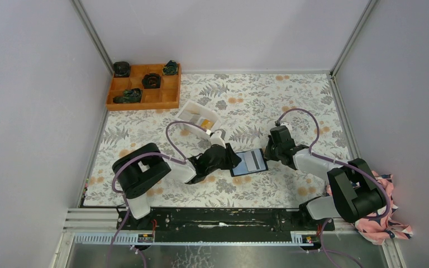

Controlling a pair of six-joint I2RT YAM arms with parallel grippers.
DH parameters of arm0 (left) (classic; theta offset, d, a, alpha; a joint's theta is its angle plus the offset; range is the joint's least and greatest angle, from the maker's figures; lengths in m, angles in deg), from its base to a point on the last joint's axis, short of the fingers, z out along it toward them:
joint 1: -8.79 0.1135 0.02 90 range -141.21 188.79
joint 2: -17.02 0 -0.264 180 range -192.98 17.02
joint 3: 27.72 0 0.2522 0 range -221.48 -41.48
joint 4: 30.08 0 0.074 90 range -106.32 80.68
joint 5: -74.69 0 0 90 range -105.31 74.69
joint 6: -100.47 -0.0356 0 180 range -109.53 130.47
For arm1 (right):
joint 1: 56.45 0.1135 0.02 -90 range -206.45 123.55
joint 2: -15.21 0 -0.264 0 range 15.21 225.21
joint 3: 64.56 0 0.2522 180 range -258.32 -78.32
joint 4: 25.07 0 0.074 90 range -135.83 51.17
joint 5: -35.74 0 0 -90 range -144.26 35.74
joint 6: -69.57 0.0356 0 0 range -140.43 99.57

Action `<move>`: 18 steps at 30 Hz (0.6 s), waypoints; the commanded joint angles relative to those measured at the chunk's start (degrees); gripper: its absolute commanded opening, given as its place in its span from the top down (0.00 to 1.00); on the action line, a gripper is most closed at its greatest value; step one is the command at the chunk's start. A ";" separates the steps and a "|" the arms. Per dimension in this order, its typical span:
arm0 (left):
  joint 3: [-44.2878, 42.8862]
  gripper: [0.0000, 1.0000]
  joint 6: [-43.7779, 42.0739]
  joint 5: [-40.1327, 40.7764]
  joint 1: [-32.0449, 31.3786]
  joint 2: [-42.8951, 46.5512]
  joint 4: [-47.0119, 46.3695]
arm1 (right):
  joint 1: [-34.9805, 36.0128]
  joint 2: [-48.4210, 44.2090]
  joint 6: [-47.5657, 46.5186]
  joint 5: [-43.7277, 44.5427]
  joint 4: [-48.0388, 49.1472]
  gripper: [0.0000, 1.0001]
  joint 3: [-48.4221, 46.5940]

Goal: Put the credit cards into the card holder
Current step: Insert the credit card into the card holder.

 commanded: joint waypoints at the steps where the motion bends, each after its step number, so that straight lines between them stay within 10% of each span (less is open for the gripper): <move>1: 0.09 0.71 -10.18 2.37 -1.55 1.24 2.68 | 0.06 1.19 0.24 -1.74 -0.64 1.00 -0.10; 8: -2.97 0.96 -18.62 2.59 -4.42 0.21 4.34 | 0.02 1.40 0.11 -1.90 -0.61 1.00 -0.11; 18: -8.70 1.00 -25.28 7.25 -8.97 -3.73 10.94 | 0.02 1.38 0.06 -2.22 -0.55 1.00 -0.13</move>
